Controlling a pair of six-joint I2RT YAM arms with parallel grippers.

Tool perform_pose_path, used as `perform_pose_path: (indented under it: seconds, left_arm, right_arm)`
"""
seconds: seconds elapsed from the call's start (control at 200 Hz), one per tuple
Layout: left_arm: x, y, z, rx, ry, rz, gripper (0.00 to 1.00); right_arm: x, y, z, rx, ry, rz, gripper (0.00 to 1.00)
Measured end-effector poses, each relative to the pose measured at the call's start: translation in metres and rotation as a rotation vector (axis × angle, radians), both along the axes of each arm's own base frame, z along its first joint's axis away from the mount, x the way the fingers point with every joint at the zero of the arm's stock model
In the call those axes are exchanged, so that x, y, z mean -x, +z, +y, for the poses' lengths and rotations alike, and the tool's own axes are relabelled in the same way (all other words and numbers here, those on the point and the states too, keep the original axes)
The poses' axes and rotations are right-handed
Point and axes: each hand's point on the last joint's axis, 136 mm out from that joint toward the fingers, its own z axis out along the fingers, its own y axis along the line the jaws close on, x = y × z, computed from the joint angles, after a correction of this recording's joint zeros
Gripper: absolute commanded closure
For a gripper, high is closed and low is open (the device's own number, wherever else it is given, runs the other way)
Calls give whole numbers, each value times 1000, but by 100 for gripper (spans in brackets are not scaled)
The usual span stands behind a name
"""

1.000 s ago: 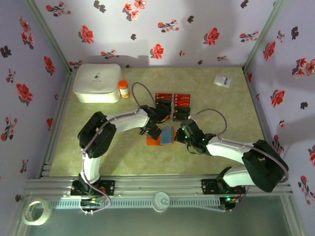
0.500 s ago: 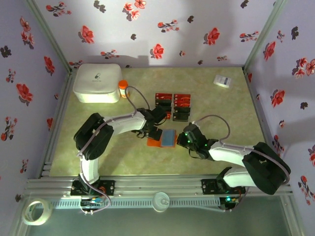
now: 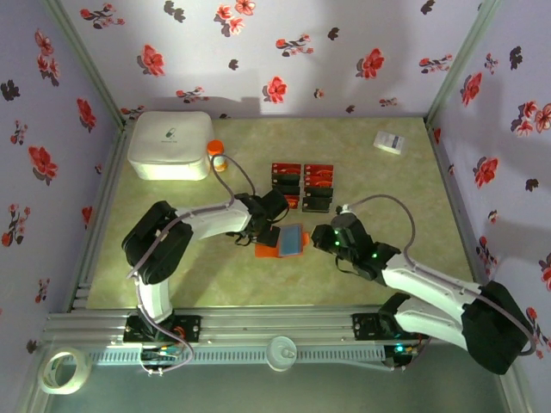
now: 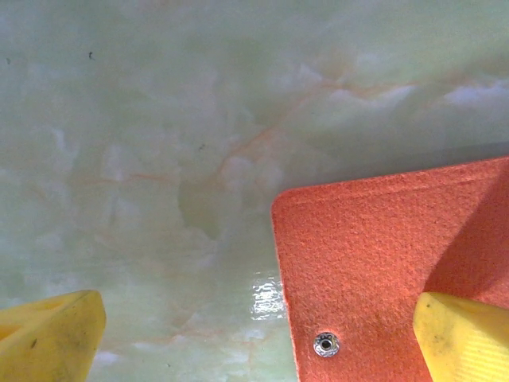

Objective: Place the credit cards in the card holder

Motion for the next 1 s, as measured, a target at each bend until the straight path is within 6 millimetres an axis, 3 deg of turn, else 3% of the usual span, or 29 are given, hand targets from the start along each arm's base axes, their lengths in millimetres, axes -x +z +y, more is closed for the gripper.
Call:
perform_pose_path:
  seconds: [0.225, 0.49, 0.72, 1.0]
  left_arm:
    - [0, 0, 0, -6, -4, -7, 0]
    - [1, 0, 0, -7, -5, -7, 0]
    - [1, 0, 0, -7, -5, -7, 0]
    - [1, 0, 0, -7, -5, -7, 0]
  right_arm:
    - [-3, 11, 36, -19, 89, 19, 99]
    - [-10, -9, 69, 23, 146, 66, 100]
    - [-18, -26, 56, 72, 98, 77, 100]
    - [-17, -52, 5, 128, -19, 107, 100]
